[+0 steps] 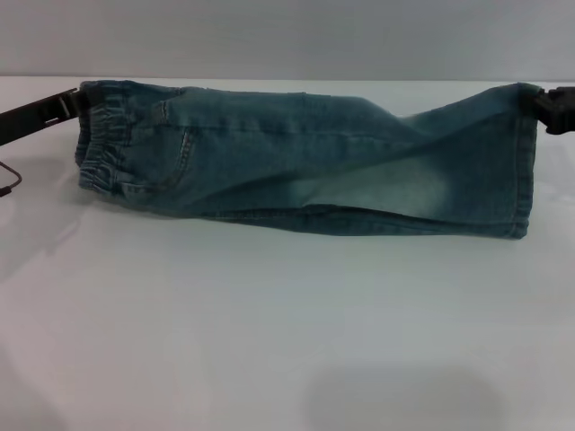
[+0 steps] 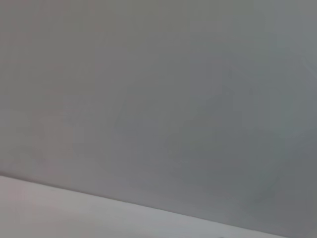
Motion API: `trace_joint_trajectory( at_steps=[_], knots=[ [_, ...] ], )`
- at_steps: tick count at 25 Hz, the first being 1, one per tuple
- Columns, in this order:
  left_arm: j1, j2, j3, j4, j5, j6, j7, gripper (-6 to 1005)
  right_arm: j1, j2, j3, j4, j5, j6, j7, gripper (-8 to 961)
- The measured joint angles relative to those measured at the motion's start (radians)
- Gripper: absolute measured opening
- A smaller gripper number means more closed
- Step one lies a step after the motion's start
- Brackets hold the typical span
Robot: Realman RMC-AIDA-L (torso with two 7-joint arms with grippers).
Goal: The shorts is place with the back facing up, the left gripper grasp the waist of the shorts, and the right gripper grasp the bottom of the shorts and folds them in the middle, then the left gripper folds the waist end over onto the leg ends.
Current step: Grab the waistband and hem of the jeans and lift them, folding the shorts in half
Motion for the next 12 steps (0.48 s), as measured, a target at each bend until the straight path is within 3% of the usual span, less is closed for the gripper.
trace_joint_trajectory(
  at_steps=[4,12],
  knots=[
    [-0.002,-0.001,0.024,0.0,-0.001,-0.033,0.0,51,0.027,0.01,-0.014,0.047,0.004,0.072,-0.003,-1],
    [-0.019,-0.003,0.093,-0.014,-0.003,-0.148,0.002,51,0.077,0.054,-0.066,0.081,0.007,0.237,-0.039,-2]
  ],
)
